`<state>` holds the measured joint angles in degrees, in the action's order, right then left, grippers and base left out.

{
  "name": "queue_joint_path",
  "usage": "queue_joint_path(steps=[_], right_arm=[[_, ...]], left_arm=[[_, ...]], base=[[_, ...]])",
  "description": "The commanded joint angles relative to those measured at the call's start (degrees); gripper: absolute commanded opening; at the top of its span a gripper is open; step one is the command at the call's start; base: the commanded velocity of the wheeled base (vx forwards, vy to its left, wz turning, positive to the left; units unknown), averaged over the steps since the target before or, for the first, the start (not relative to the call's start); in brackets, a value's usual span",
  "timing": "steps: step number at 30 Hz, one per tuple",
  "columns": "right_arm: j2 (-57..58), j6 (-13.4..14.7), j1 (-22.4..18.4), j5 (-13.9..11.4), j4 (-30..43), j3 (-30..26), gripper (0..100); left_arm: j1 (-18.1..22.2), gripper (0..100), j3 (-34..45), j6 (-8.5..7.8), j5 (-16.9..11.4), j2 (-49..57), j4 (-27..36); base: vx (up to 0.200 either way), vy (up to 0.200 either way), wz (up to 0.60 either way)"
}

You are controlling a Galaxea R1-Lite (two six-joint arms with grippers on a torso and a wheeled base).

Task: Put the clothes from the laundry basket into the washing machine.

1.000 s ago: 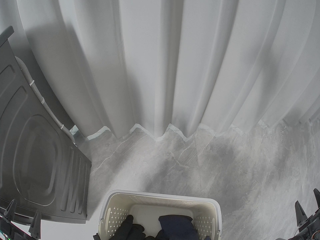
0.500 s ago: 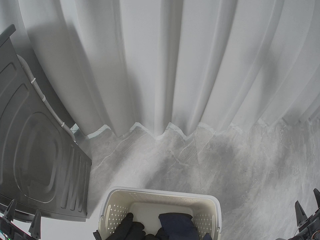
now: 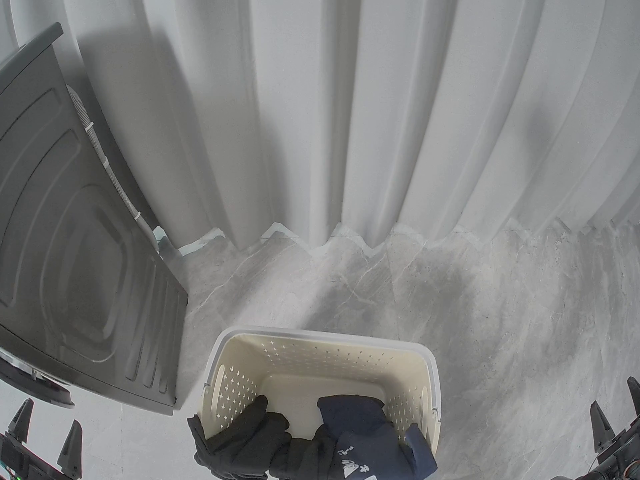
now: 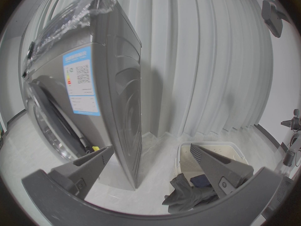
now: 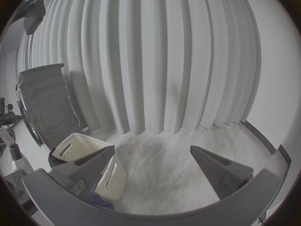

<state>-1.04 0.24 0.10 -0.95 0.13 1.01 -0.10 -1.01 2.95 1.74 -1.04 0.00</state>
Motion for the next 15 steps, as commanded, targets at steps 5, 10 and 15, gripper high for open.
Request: queue_joint_path(steps=[5,10,15], right_arm=[[0.77,0.02,0.08,-0.02,-0.05,-1.01,100],[0.77,0.02,0.08,-0.1,0.04,-1.01,100],[0.86,-0.24,0.08,-0.28,0.13,-0.92,100]], left_arm=[[-0.08,100,0.92,0.04,0.01,0.68,0.0],[-0.08,100,0.92,0.04,0.01,0.68,0.0],[-0.08,100,1.01,0.04,0.01,0.68,0.0]], base=[[-0.2,0.0,0.0],[-0.2,0.0,0.0],[-0.2,0.0,0.0]])
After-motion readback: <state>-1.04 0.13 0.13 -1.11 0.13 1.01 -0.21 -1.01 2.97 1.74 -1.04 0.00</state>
